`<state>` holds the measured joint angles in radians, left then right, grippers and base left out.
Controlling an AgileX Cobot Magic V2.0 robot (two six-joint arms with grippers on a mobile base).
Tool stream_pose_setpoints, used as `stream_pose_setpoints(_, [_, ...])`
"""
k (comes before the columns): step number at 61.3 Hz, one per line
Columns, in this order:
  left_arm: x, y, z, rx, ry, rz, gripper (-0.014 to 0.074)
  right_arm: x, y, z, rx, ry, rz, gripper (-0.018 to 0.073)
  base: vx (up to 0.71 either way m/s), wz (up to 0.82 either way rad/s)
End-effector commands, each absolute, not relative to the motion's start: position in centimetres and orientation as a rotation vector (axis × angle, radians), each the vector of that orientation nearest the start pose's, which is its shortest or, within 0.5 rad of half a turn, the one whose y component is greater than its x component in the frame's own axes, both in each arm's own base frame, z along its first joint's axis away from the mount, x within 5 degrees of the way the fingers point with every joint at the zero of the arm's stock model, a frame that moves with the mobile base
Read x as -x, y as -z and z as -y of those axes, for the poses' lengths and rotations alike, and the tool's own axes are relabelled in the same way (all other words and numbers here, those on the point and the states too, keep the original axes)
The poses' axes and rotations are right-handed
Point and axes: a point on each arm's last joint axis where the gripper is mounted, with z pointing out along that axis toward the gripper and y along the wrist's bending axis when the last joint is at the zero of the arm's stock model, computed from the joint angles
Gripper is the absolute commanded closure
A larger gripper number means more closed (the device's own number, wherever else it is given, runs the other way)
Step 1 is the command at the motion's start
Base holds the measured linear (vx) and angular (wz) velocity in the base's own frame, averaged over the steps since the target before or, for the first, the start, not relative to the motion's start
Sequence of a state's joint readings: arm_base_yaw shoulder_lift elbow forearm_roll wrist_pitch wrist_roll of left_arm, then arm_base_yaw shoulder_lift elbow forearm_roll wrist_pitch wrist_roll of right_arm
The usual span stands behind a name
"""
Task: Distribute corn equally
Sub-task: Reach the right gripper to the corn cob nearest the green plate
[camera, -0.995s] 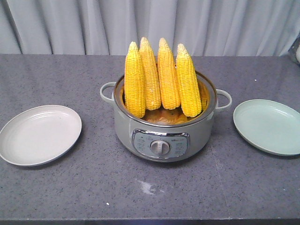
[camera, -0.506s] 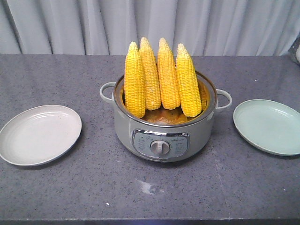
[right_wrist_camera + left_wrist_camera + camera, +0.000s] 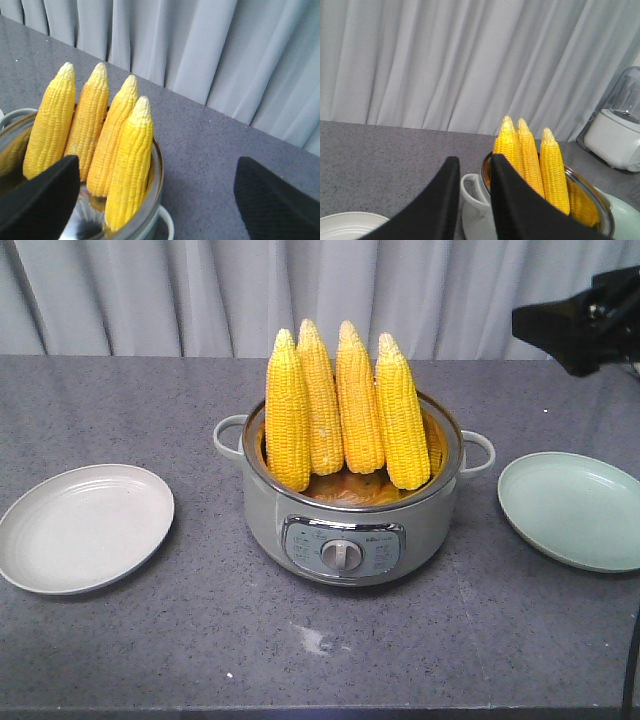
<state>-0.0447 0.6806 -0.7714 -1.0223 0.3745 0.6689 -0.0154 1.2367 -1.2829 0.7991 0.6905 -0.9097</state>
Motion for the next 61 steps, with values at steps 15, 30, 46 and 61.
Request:
stream_pose_setpoints(15, [-13.2,-41.0,3.3,-0.011,0.538,-1.541,0.0395,-33.7,-43.7,-8.3,0.643,-0.281,-1.777,-0.0071,0.0,0.0])
stream_pose_setpoints(30, [-13.2,-41.0,3.3,-0.015,0.542,-1.544,0.0395,-36.1,-41.9,-8.8,0.612,-0.324,-1.764,-0.0062,0.0,0.0])
stream_pose_setpoints(46, [-13.2,-41.0,3.3,-0.016,0.542,-1.545,0.0395,-39.0,-40.2,-9.4,0.621,-0.366,-1.795,-0.0061,0.0,0.0])
stream_pose_setpoints(61, [-13.2,-40.9,3.4,-0.019,0.545,-1.547,0.0395,-41.3,-36.6,-9.8,0.609,-0.401,-1.887,-0.0058,0.0,0.0])
